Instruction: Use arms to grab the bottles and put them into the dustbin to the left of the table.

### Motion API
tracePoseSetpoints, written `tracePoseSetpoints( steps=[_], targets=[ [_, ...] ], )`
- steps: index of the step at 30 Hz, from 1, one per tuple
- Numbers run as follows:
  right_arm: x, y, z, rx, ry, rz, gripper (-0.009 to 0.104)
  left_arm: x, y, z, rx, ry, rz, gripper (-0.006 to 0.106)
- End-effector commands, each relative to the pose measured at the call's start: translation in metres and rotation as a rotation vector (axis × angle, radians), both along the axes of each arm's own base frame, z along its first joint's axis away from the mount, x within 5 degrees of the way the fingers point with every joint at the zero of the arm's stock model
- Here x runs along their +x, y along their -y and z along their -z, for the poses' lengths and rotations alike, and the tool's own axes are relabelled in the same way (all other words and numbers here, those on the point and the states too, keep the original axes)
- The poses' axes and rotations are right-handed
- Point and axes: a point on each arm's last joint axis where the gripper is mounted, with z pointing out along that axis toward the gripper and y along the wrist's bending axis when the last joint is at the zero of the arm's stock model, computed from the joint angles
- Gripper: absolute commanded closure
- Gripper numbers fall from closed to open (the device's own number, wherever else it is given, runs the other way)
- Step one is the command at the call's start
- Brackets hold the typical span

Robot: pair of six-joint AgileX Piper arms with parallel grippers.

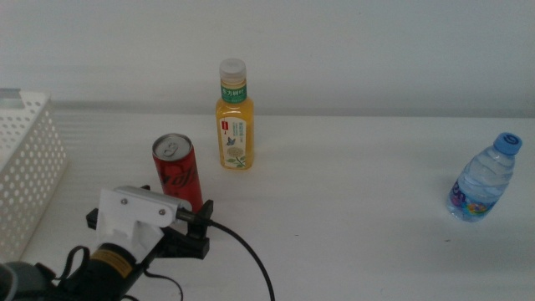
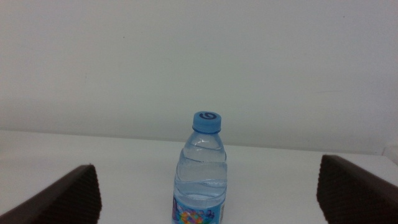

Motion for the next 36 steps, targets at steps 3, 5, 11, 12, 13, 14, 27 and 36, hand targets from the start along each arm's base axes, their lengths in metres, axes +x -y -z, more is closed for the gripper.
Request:
tracePoseSetpoints(
  steps=[3, 5, 11, 12, 13, 14, 27, 36],
  targets=[
    [-0.001, 0.000, 0.011, -0.008, 0.008, 0.007, 0.002, 0.012, 0.005, -0.003, -0.033, 0.054, -0.028, 0.007],
    [-0.001, 0.000, 0.011, -0.008, 0.008, 0.007, 0.002, 0.015, 0.005, -0.005, -0.035, 0.059, -0.044, 0.007],
    [-0.001, 0.000, 0.011, -0.008, 0.008, 0.007, 0.002, 0.027, 0.009, -0.005, -0.041, 0.028, -0.071, 0.007],
    [-0.001, 0.000, 0.011, -0.008, 0.008, 0.007, 0.002, 0.029, 0.010, -0.004, -0.041, 0.022, -0.072, 0.007],
    [-0.001, 0.000, 0.011, -0.008, 0.008, 0.007, 0.002, 0.030, 0.011, -0.003, -0.040, 0.016, -0.072, 0.007],
    [-0.001, 0.000, 0.011, -0.008, 0.008, 0.007, 0.002, 0.032, 0.011, -0.002, -0.039, 0.011, -0.072, 0.007],
    [-0.001, 0.000, 0.011, -0.008, 0.008, 0.007, 0.002, 0.044, 0.017, 0.006, -0.038, 0.008, -0.077, 0.007],
    [-0.001, 0.000, 0.011, -0.008, 0.008, 0.007, 0.002, 0.056, 0.022, 0.014, -0.038, 0.005, -0.083, 0.007]
  ],
)
